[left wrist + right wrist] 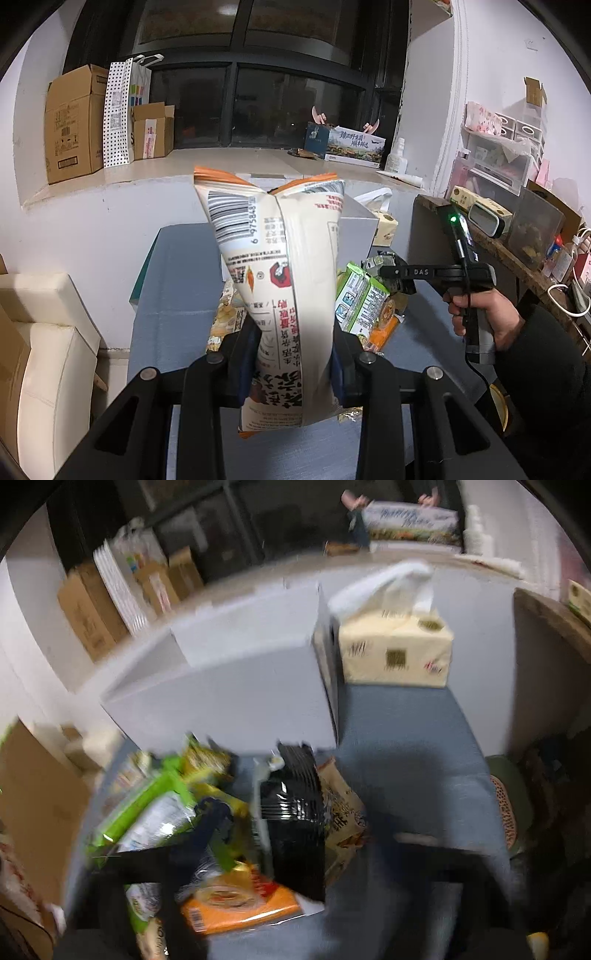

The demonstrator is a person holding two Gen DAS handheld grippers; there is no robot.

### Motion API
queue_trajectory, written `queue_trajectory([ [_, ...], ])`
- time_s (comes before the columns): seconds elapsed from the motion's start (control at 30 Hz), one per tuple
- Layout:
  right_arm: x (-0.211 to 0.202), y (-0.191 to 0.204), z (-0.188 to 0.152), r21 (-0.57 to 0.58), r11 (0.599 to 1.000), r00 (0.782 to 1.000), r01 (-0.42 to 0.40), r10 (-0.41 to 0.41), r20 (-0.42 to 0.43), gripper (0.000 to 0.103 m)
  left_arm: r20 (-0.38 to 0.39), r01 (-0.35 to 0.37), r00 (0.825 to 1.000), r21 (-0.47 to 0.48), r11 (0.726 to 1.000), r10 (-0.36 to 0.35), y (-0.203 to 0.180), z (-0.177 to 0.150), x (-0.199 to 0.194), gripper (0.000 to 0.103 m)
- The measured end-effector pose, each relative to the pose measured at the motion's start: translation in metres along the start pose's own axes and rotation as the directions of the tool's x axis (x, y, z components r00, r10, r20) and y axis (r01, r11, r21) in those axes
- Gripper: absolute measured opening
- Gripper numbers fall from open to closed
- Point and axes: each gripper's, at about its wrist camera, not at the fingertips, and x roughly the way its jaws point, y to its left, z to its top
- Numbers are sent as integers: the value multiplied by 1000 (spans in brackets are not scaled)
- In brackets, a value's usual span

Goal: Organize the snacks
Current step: 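Grasp the white-orange chip bag with the left tool while the right tool grasps the black packet, then carry both snacks over the white box and open both tools to drop them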

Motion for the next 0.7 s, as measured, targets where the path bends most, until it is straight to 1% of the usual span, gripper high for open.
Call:
queue_trajectory([
  [0.07,-7,4,-3,-36,999,1000,4,-3,25,32,-1,3,1000,2,1000,-3,1,-1,1,37],
  [0.17,-31,5,-7,-49,999,993,-15,21,115,31,4,16,1000,-3,1000,-16,2,0,4,37],
  [0.27,-56,8,-3,-50,997,982,-54,62,176,31,15,41,999,-9,999,-41,5,12,10,37],
  [0.33,-75,13,6,-67,996,971,-56,70,228,31,28,57,998,-9,998,-56,5,25,14,37],
  [0.43,-93,23,30,-78,991,954,-111,129,272,31,56,77,995,11,997,-77,7,61,31,37],
  [0.5,-98,30,46,-94,990,946,-107,130,296,31,75,75,994,21,997,-76,8,90,46,37],
  [0.53,-100,35,58,-101,990,942,-97,124,311,31,78,86,993,25,996,-87,10,107,56,37],
  [0.6,-94,40,80,-107,988,940,-108,137,314,31,73,86,993,31,996,-88,12,138,79,37],
  [0.7,-77,44,109,-97,990,951,-100,124,285,31,39,33,999,56,998,-35,14,175,126,37],
])
